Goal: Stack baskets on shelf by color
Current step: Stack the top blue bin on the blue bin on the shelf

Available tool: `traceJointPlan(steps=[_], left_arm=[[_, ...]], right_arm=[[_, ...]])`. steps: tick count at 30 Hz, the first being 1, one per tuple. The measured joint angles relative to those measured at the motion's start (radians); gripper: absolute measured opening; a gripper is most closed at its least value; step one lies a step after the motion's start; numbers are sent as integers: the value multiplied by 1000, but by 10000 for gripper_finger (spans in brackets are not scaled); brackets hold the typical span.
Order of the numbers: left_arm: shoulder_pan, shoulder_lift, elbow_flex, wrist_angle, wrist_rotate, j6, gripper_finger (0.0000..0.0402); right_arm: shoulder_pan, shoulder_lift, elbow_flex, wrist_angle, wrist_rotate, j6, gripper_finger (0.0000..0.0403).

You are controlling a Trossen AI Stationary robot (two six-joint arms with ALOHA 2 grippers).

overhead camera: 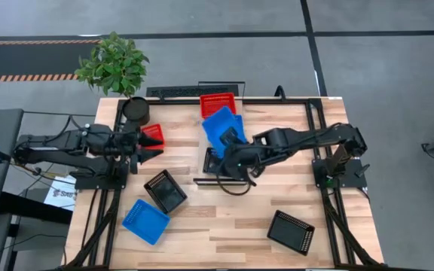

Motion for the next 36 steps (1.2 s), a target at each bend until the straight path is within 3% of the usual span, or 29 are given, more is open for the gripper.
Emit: traceJointPlan(steps=[10, 15, 24, 31, 36], left_arm=[[7, 46, 0, 0, -49, 3, 174], [7, 70, 0, -7, -52, 13, 174], [7, 62, -1, -10, -84, 5, 174], [7, 63, -1, -7, -108, 4, 174], [7, 63, -1, -9, -147, 3, 174]], right_arm=[[-16, 42, -22, -275, 117, -223, 1], [-62, 46, -46, -237, 201, -371, 1], [-127, 46, -127, -76, 209, -617, 1], [-163, 7, -186, 43, 91, -728, 1], [-190, -23, -249, 75, 82, -824, 1]])
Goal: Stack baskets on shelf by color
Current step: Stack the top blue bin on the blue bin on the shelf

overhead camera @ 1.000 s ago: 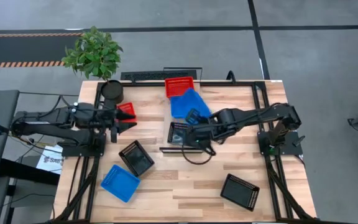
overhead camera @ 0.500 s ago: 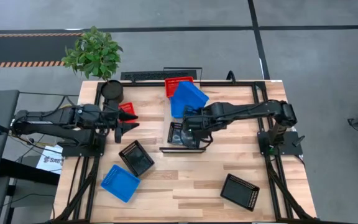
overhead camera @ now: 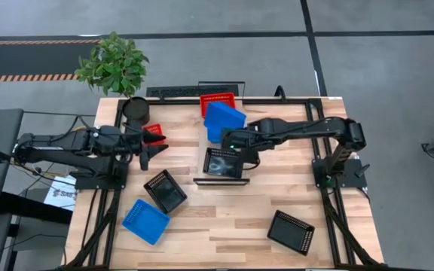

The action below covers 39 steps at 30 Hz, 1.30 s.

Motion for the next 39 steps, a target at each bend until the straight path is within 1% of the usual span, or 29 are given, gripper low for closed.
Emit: traceJointPlan(steps=[3, 7, 9, 11, 18, 24, 32, 36, 39], left_arm=[[0, -1, 0, -2, -32, 8, 174], [0, -2, 0, -5, -41, 16, 174], [0, -2, 0, -7, -42, 20, 174], [0, -2, 0, -6, -44, 20, 174], [0, -2, 0, -7, -65, 25, 174], [0, -2, 0, -8, -65, 25, 174], [0, -2, 0, -8, -65, 25, 174], [0, -2, 0, -8, -65, 25, 174], [0, -2, 0, -9, -65, 26, 174]], right_arm=[[-16, 3, -18, -38, -25, -5, 1], [-11, 2, -38, -13, -25, -81, 1], [-8, 3, -38, -11, -43, -98, 1], [-14, 2, -38, -8, -65, -99, 1], [-23, 3, -38, -4, -87, -107, 1], [-4, 3, -38, -3, -134, -107, 2], [-2, 3, -38, -5, -142, -74, 4], [-32, 3, -38, -5, -139, 2, 21], [-51, 3, -38, -2, -135, 6, 41]])
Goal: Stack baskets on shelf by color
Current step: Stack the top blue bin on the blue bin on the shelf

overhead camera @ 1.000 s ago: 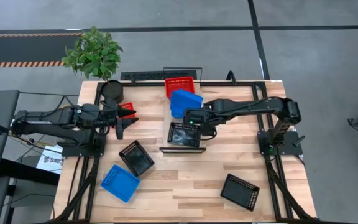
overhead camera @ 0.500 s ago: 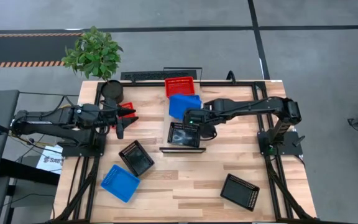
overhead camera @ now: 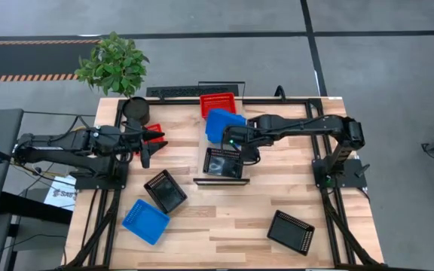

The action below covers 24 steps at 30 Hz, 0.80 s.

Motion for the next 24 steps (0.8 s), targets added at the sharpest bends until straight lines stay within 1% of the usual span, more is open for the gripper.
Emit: traceJointPlan(steps=[3, 12, 19, 24], left_arm=[[0, 0, 0, 0, 0, 14, 174], [0, 0, 0, 0, 0, 19, 174], [0, 0, 0, 0, 0, 19, 174], [0, 0, 0, 0, 0, 19, 174]], right_arm=[[-5, 0, 0, 5, 0, 0, 49], [0, 0, 0, 3, 0, 5, 53], [-11, 0, 0, 2, 0, 60, 56], [-23, 0, 0, 2, 21, 79, 82]])
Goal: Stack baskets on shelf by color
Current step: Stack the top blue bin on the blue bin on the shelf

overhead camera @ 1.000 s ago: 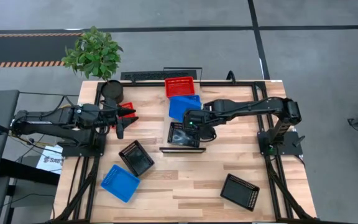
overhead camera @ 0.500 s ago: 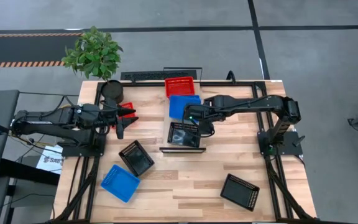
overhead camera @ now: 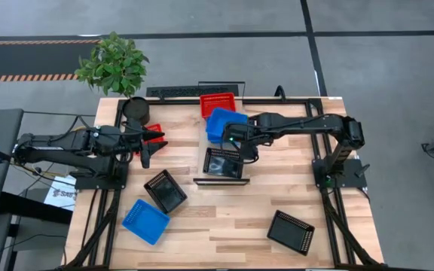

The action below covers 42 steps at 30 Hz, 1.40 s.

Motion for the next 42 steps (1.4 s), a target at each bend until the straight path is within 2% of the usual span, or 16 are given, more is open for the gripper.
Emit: traceJointPlan(steps=[6, 9, 13, 15, 17, 21, 23, 25, 31, 37, 42], left_arm=[[0, 0, 0, -2, 0, 7, 174], [0, 0, 0, -12, 0, 10, 174], [0, 0, 0, -26, 0, 10, 174], [0, 0, 0, -27, 0, 10, 174], [0, 0, 0, -27, 0, 9, 174], [0, 0, 0, -28, 0, 6, 174], [0, 0, 0, -28, 0, 6, 174], [0, 0, 0, -28, 0, 5, 174], [0, 0, 0, -60, 0, 5, 174], [0, 0, 0, -79, 0, 4, 174], [0, 0, 0, -79, -1, 10, 174]], right_arm=[[-19, 0, 0, 1, 17, 119, 155], [-18, 0, 1, 0, 80, 211, 196], [-20, 0, 39, -41, 93, 413, 224], [-22, 0, 68, -68, 61, 556, 225], [-35, -6, 93, -86, -6, 748, 219], [-120, -46, 81, -76, -308, 1132, 190], [-161, -68, 57, -69, -369, 1272, 165], [-195, -93, 26, -69, -382, 1357, 132], [-242, -136, -92, 35, -403, 1393, 14], [-268, -135, -166, 137, -426, 1390, 21], [-315, -135, -181, 170, -423, 1372, 5]])
